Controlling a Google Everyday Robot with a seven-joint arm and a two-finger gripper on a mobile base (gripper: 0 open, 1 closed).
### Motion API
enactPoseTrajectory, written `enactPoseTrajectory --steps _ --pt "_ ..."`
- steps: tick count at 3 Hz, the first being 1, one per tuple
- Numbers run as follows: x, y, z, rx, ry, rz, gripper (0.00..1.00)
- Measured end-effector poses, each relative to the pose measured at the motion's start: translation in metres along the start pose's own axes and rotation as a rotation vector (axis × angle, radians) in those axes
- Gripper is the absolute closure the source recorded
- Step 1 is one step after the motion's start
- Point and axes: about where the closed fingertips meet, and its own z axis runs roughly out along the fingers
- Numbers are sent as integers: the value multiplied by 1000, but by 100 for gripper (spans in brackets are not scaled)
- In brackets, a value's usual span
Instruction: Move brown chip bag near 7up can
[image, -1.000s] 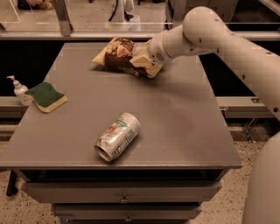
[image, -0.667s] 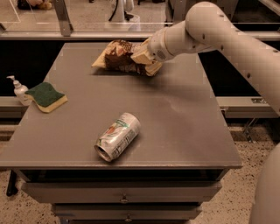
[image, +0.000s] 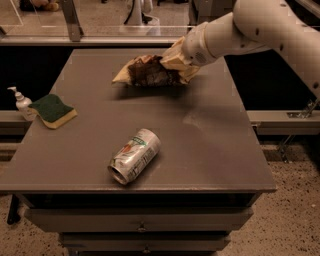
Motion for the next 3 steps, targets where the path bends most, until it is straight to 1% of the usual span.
enactPoseTrajectory --steps 1,2,3 --pt "17 9 -35 -5 38 -3 100" --pt "37 27 -71 -21 71 11 100" --pt "52 55 -106 -46 92 33 100"
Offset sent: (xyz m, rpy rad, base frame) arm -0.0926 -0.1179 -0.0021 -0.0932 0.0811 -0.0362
